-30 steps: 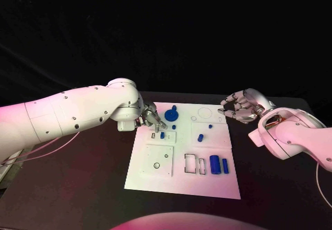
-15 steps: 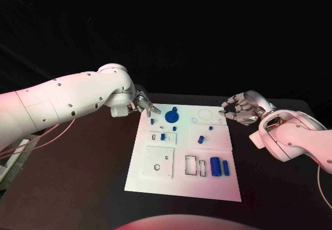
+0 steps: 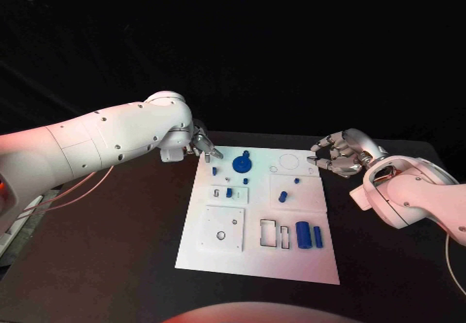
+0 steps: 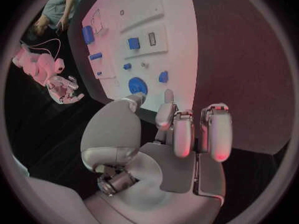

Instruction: Assemble the parts on the task board

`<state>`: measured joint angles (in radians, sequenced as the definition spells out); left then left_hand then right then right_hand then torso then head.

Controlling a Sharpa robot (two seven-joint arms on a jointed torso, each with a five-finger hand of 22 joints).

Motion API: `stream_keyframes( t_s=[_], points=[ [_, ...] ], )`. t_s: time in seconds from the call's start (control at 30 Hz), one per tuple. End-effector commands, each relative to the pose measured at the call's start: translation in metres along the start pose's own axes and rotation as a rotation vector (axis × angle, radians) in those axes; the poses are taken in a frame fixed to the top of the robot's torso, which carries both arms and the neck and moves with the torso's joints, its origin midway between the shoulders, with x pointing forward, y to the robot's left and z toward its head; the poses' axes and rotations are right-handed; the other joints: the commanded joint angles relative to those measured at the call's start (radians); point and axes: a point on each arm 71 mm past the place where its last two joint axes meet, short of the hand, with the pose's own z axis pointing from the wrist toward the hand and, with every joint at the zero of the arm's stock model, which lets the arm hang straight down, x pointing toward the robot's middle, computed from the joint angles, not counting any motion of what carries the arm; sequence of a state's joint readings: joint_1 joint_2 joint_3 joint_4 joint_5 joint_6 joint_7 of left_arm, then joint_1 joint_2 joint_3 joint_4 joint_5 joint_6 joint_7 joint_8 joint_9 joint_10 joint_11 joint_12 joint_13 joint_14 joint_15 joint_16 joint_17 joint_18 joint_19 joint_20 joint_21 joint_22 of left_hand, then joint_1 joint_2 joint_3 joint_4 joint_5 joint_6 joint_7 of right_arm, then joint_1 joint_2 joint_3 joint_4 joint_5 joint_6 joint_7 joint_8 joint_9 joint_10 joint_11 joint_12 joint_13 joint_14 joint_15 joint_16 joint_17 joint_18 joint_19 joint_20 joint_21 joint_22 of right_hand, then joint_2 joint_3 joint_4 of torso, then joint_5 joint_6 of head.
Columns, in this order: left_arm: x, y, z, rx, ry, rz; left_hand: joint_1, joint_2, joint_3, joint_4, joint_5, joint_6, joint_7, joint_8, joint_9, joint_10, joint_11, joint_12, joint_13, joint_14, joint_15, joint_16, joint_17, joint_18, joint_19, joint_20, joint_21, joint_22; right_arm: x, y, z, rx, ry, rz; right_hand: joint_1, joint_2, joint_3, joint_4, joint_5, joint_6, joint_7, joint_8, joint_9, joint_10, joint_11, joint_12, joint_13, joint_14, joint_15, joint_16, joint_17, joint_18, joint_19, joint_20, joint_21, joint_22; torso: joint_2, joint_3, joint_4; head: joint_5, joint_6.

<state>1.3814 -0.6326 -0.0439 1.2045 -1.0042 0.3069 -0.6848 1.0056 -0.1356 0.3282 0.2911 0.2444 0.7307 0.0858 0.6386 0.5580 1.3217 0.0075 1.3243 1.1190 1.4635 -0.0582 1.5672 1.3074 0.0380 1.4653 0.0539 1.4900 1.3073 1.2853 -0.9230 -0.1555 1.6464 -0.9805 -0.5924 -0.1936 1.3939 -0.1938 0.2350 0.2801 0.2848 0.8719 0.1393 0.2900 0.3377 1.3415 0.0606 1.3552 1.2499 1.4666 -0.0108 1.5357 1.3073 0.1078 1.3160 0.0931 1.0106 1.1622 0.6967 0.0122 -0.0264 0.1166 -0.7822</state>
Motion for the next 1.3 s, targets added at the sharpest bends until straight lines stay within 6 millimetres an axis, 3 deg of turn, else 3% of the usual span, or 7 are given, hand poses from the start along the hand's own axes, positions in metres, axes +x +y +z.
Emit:
stream_keyframes(
  t_s=[0.03,0.63,1.3],
  points=[
    [0.001,-0.001,0.004,0.001,-0.009,0.024,0.016,0.004,-0.006,-0.001,0.012,-0.008,0.006,-0.01,-0.005,-0.012,0.004,-0.01,-0.009,0.107,0.008,0.004,0.263,-0.011,0.046,0.006,-0.006,0.201,0.001,0.001,0.0,-0.014,0.006,-0.008,0.0,-0.009,0.002,0.005,0.005,-0.004,-0.003,0.004,0.001,-0.002,-0.007,-0.004,-0.001,0.08,-0.006,-0.005,0.166,0.017,-0.005,-0.004,-0.006,-0.002,0.001,0.0,-0.0012,0.0,-0.003],
    [0.01,-0.002,0.016,0.0,0.024,0.031,0.027,0.01,-0.007,-0.002,0.02,-0.011,0.009,-0.022,-0.016,-0.015,0.007,-0.012,-0.012,0.107,0.011,0.004,0.263,-0.012,0.048,0.008,-0.004,0.203,0.002,0.002,0.0,-0.015,0.007,-0.007,-0.001,-0.009,0.004,0.005,0.006,-0.005,-0.003,0.005,0.002,-0.001,-0.007,-0.003,0.0,0.08,-0.006,-0.006,0.166,0.017,-0.005,-0.004,-0.008,-0.002,0.001,0.0,-0.0008,0.003,-0.008],
    [0.021,-0.003,0.02,0.008,0.076,0.03,0.08,0.027,0.011,-0.006,0.025,0.038,0.001,-0.027,-0.036,-0.009,0.003,-0.008,-0.01,0.107,0.009,0.004,0.263,-0.013,0.05,0.008,-0.003,0.205,0.002,0.002,0.0,-0.015,0.008,-0.007,-0.001,-0.009,0.004,0.005,0.006,-0.005,-0.003,0.005,0.002,-0.001,-0.007,-0.003,0.0,0.08,-0.006,-0.006,0.166,0.017,-0.005,-0.004,-0.008,-0.002,0.001,0.0006,-0.0023,0.008,-0.008]
  ],
)
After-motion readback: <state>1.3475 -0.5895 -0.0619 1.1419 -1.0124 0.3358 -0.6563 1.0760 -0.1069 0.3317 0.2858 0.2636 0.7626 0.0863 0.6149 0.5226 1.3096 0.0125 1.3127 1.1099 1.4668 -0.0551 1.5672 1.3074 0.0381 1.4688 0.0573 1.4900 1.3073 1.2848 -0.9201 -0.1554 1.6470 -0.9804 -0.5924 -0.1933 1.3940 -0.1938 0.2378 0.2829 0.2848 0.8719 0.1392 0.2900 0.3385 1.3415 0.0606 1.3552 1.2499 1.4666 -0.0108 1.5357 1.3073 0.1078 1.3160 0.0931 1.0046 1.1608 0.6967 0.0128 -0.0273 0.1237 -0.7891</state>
